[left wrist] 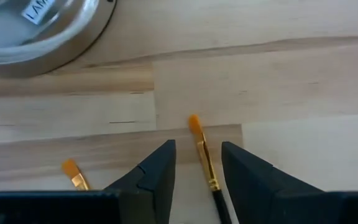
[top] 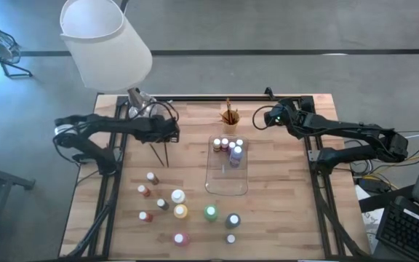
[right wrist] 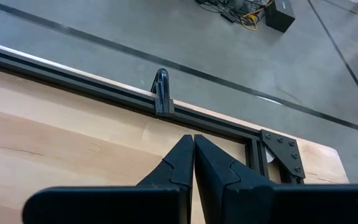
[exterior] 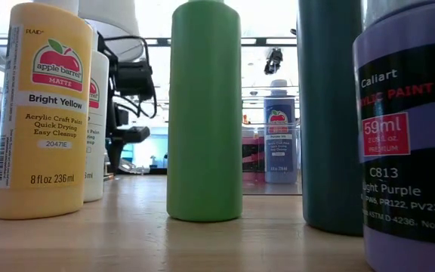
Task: Pick & Place Paint Supplies
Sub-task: Put the gold paint brush into the yellow cup
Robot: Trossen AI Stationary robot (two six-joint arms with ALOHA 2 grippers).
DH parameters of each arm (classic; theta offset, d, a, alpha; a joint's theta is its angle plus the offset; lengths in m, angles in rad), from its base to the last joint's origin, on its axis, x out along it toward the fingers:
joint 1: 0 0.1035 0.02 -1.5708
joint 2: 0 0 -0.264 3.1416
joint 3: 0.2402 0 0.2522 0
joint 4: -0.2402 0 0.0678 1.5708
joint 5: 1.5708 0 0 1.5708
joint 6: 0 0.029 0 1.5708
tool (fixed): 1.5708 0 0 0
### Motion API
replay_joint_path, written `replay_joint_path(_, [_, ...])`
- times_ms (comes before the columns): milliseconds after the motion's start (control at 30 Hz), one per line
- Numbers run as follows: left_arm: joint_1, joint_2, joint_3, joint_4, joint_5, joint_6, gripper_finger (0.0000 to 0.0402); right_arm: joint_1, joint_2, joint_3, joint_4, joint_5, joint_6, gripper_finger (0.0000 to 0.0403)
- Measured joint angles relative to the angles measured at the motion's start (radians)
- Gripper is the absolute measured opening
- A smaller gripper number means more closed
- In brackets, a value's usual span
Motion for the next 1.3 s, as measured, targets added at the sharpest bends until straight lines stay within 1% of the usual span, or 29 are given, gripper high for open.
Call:
replay_joint_path(167, [0.010,0.064,0.004,0.033,-0.001,-0.003,0.0135,0.000,0.000,0.000,0.000,0.000,0.000,0.0008])
replay_joint_path(333, [0.018,0.097,0.007,0.059,-0.013,-0.005,0.0135,0.000,0.000,0.000,0.000,0.000,0.000,0.0008])
replay_joint_path(733, [0.027,0.103,0.006,0.064,-0.035,-0.021,0.0131,0.000,0.000,0.000,0.004,0.000,0.000,0.0008])
replay_joint_path(833, [0.028,0.104,0.006,0.065,-0.042,-0.021,0.0120,0.000,0.000,0.000,0.005,0.000,0.000,0.0008])
replay_joint_path(1300, [0.030,0.105,-0.003,0.063,-0.046,-0.021,0.0041,0.000,0.000,0.000,0.006,0.000,-0.001,0.0008])
